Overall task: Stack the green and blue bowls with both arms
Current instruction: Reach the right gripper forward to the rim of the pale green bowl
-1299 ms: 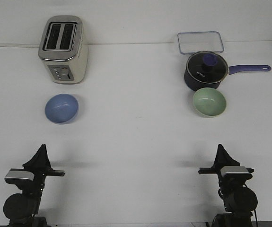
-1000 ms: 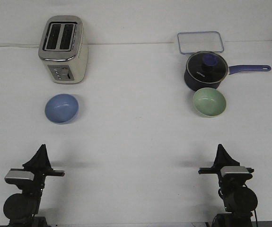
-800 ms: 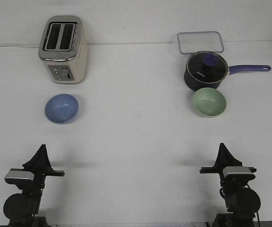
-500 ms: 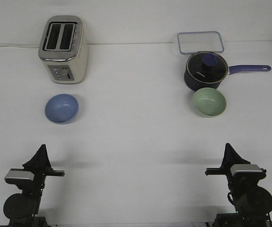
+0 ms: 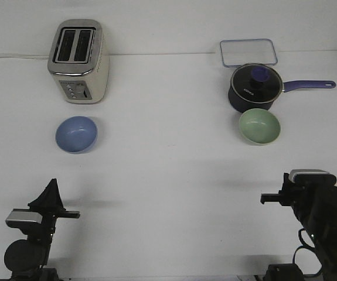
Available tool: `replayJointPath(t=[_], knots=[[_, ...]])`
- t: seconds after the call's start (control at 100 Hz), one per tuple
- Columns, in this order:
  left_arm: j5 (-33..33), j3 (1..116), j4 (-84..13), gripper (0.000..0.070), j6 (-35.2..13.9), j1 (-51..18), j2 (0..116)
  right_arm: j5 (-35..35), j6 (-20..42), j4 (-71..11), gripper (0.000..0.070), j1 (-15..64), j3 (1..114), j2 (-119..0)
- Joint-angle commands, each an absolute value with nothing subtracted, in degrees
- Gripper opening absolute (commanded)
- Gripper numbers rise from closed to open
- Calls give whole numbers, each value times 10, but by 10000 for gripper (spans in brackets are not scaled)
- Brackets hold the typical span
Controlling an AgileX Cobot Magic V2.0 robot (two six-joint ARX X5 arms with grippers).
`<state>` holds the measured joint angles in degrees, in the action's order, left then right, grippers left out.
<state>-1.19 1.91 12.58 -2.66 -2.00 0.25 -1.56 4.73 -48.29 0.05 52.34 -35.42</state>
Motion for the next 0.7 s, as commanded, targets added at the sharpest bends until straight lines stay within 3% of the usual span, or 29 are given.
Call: replayJointPath(t=[0.0,0.25,0.44,0.69], knots=[[-9,9,132,12,-31,-19,2,-17,43,-484,0,1,533,-375],[-9,9,132,12,-31,-19,2,-15,45,-485,10,1,533,-402],[-9,9,132,12,-31,-19,2,-16,45,-498,267,1,533,-402],[-9,9,132,12,-31,-19,2,-16,48,-506,363,1,533,-403]])
